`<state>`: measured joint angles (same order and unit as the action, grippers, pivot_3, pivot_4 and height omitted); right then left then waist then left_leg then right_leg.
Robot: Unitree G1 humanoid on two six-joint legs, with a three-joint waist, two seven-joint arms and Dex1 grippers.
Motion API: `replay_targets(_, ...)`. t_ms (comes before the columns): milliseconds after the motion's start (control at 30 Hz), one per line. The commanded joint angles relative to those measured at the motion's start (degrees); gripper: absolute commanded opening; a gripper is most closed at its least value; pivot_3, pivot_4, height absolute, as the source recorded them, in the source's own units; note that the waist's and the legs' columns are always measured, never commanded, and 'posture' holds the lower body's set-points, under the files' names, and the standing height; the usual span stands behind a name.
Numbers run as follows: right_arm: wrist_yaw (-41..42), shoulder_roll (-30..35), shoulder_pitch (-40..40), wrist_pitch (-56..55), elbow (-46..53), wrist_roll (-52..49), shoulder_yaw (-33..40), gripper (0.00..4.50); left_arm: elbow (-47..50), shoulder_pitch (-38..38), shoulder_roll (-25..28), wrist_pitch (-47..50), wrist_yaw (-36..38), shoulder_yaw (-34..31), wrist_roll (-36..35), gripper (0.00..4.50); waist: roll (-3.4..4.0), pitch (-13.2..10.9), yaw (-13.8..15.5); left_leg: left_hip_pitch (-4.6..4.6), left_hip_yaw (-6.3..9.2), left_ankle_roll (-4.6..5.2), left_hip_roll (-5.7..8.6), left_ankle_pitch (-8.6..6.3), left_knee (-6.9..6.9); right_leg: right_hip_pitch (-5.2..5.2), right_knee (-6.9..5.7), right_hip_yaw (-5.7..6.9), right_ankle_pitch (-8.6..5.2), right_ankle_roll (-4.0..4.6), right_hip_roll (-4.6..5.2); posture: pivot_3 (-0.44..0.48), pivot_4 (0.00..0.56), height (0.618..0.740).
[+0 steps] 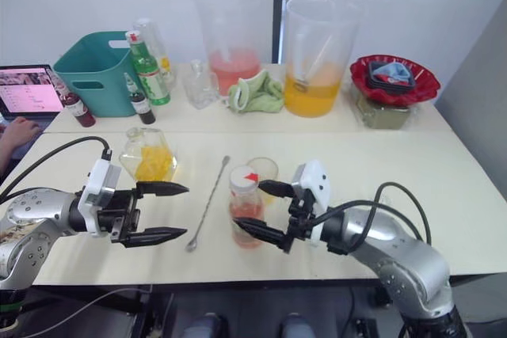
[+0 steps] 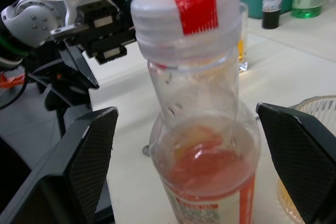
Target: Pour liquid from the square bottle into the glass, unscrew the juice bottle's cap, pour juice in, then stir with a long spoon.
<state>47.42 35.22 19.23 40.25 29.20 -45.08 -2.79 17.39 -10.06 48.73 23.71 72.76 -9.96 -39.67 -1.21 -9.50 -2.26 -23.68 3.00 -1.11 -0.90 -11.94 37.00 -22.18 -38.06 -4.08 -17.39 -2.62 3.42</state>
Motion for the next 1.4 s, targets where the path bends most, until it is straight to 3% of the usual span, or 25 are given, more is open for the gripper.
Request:
replay_targets(33, 14.8, 1.7, 7.9, -7.2, -11.7, 4.7, -4.2, 4.46, 2.2, 0.6, 0.7, -0.6, 0.0, -2.1, -0.8, 4.5, 0.0, 0.0, -0.2, 0.08, -0.01, 0.0, -0.02, 0.0, 0.02, 0.04, -0.02, 0.0, 0.0, 0.0, 0.0, 0.0, 0.15, 0.74)
replay_targets(200, 24.7, -0.4, 14.7, -9.9, -19.9, 5.8, -6.7, 4.46, 3.0, 1.6, 1.4, 0.0, -0.3, -3.5, -1.1, 4.5, 0.0, 0.0, -0.1, -0.01, 0.08, 0.02, -0.06, -0.02, -0.08, -0.07, -0.08, 0.07, 0.0, 0.01, -0.06, 0.0, 0.15, 0.74)
replay_targets(367, 28.4, -2.3, 17.2, -12.2, -23.6, 8.2, -8.0, 4.46, 3.4, 2.3, 1.9, 0.4, -0.5, -4.4, -1.2, 4.5, 0.0, 0.0, 0.3, -0.09, 0.08, 0.03, 0.04, -0.03, -0.05, -0.08, -0.05, 0.07, 0.01, 0.01, 0.07, 0.0, 0.15, 0.74)
replay_targets(467, 29.1, -3.7, 17.8, -12.5, -24.3, 8.7, -7.7, 3.72, 3.2, 2.4, 2.1, 0.5, -0.5, -4.5, -1.2, 4.5, 0.0, 0.0, 0.3, -0.06, 0.09, 0.03, 0.01, -0.02, -0.04, -0.08, -0.08, 0.08, 0.01, 0.01, 0.03, 0.0, 0.15, 0.74)
replay_targets(667, 29.1, -4.7, 17.9, -11.7, -23.6, 8.1, -6.6, 1.62, 3.1, 2.3, 2.1, 0.4, -0.5, -4.0, -1.2, 4.5, 0.01, 0.0, 0.1, -0.05, 0.09, 0.03, -0.01, -0.02, -0.04, -0.09, -0.11, 0.09, 0.01, 0.01, 0.02, 0.0, 0.15, 0.74)
replay_targets(767, 27.6, -4.6, 16.5, -11.5, -21.6, 8.0, -5.6, 1.03, 2.6, 1.6, 1.8, 0.1, -0.4, -3.3, -0.9, 4.5, 0.01, 0.0, 0.2, -0.06, 0.09, 0.03, 0.0, -0.02, -0.04, -0.1, -0.12, 0.09, 0.01, 0.01, 0.03, 0.0, 0.15, 0.74)
replay_targets(933, 17.4, -5.0, 11.1, -8.0, -9.8, 5.7, -1.7, 1.0, 1.8, 0.9, 1.3, -0.6, -0.2, -2.3, -0.3, 4.5, 0.01, 0.0, 0.4, -0.08, 0.11, 0.02, 0.02, -0.02, -0.05, -0.11, -0.12, 0.08, 0.01, 0.01, 0.05, 0.0, 0.15, 0.74)
replay_targets(1033, 4.5, -7.1, 6.3, -3.8, 0.9, 4.2, 1.4, 1.0, 1.1, 0.5, 0.8, -1.1, 0.1, -1.6, 0.0, 4.5, 0.01, 0.0, 0.4, -0.07, 0.12, 0.02, 0.0, -0.02, -0.05, -0.12, -0.16, 0.09, 0.01, 0.01, 0.03, 0.0, 0.15, 0.74)
replay_targets(1200, -9.6, -9.5, -0.7, -0.3, 13.5, 5.3, 1.9, 1.0, 0.1, -0.3, 0.2, -1.3, 0.8, -0.8, 0.1, 4.5, 0.01, 0.0, 0.5, -0.08, 0.13, 0.02, 0.02, -0.02, -0.05, -0.11, -0.16, 0.08, 0.01, 0.01, 0.04, 0.0, 0.15, 0.74)
replay_targets(1400, -12.2, -9.9, -6.7, -3.0, 13.6, 10.1, -3.6, 1.0, -0.3, -1.1, 0.1, -1.1, 1.6, -0.3, -0.1, 4.5, 0.01, 0.0, 0.4, -0.05, 0.1, 0.02, 0.01, -0.02, -0.04, -0.08, -0.12, 0.08, 0.0, 0.01, 0.02, 0.0, 0.15, 0.74)
